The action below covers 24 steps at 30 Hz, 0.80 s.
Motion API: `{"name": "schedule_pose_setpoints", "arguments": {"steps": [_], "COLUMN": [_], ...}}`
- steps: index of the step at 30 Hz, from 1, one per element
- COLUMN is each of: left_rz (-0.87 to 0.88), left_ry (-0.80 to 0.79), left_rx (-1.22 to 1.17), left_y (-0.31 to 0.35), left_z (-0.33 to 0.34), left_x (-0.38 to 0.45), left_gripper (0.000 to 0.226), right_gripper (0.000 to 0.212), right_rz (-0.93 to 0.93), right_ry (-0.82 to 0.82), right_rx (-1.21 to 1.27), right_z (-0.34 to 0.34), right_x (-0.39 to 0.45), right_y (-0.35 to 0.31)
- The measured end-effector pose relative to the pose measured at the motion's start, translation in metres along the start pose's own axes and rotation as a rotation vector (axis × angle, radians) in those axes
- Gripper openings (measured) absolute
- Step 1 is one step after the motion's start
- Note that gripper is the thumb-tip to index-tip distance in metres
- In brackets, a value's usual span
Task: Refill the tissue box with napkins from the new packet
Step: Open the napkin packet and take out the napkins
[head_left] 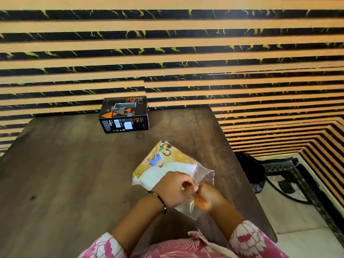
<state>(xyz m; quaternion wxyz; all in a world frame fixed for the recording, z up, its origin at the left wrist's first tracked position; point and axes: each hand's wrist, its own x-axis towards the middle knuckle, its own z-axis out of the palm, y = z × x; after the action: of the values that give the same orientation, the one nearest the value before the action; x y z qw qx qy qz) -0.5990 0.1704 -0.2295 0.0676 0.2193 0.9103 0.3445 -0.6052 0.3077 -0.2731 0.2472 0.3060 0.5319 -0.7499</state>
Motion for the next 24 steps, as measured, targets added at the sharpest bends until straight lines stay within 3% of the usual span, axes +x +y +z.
{"name": "schedule_pose_setpoints", "arguments": {"steps": [1,3,5,9,11,19,22,24], "left_rz": [-0.021,-0.11,-0.247,-0.666,-0.671,-0.65,-0.642,-0.64], "left_ry": [-0.011,0.157,0.294,0.05,-0.033,0.037,0.05,0.048], "left_rx": [-0.025,-0.112,-0.041,0.18,0.169,0.054,0.043,0.057], "left_y": [-0.005,-0.025,-0.059,-0.105,-0.108,-0.109,-0.107,-0.105], "left_z": [-0.002,-0.01,-0.016,-0.013,-0.004,0.018,0.019,0.019], "left_x": [0.0,0.004,0.01,0.013,0.008,-0.016,-0.02,-0.021], "left_gripper": [0.042,0.038,0.041,0.067,0.072,0.079,0.079,0.08], "right_gripper": [0.031,0.028,0.029,0.019,0.017,0.036,0.046,0.051], "right_rz": [0.024,0.064,0.088,0.123,0.11,-0.127,-0.121,-0.087], "right_ry": [0.011,0.015,0.002,-0.043,-0.05,-0.136,-0.26,-0.214], "right_rx": [0.036,0.047,0.018,-0.016,-0.023,-0.097,-0.023,-0.069], "right_z": [-0.001,-0.003,-0.004,-0.005,-0.006,-0.001,0.009,0.019], "right_x": [0.0,0.0,0.004,0.005,0.006,0.007,0.004,0.004], "right_y": [-0.001,-0.003,-0.001,0.003,0.001,0.003,0.01,0.016]}}
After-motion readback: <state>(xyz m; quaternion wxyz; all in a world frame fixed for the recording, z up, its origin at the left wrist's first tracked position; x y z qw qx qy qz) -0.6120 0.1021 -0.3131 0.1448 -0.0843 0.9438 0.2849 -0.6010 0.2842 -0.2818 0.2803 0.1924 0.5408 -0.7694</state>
